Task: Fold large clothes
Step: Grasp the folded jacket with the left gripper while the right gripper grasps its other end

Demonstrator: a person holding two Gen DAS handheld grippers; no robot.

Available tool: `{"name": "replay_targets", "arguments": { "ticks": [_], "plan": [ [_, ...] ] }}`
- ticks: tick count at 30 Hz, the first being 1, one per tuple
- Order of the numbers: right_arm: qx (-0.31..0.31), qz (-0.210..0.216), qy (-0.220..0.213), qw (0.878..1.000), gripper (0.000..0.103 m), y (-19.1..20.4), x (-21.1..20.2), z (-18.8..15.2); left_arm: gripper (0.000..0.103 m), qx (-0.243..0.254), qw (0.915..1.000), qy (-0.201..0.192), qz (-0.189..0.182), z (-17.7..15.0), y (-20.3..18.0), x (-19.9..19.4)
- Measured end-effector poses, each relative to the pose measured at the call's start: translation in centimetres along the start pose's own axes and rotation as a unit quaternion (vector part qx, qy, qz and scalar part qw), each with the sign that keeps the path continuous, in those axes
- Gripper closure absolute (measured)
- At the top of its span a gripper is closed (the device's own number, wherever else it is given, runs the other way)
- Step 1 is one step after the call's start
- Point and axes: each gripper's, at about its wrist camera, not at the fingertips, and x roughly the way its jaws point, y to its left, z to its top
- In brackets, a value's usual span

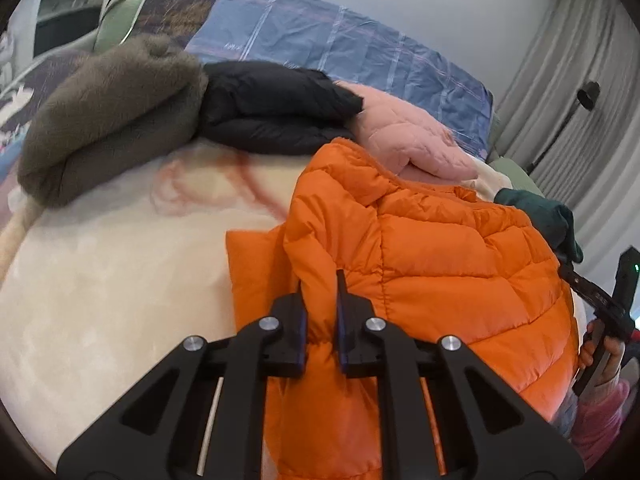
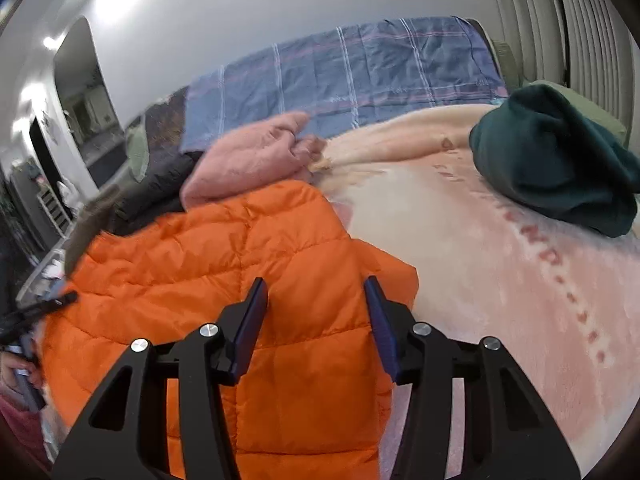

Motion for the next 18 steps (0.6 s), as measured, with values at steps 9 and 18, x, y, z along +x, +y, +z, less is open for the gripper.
{"name": "replay_targets", "arguments": {
  "ticks": [9,18],
  "plan": [
    [0.065,-0.053,0.037,0.996,0.052,-2.0,1.1,-5.5,0.06,0.063,0.9979,-0.018,0.0,2.0,-3.2,-0.2],
    [0.068,-0.03,0.012,0.997,0.087,-1.9,-1.1,-6.6,0.06,0.043,0.9987,0.026,-0.013,-2.1,-0.4,2.5]
  ]
}}
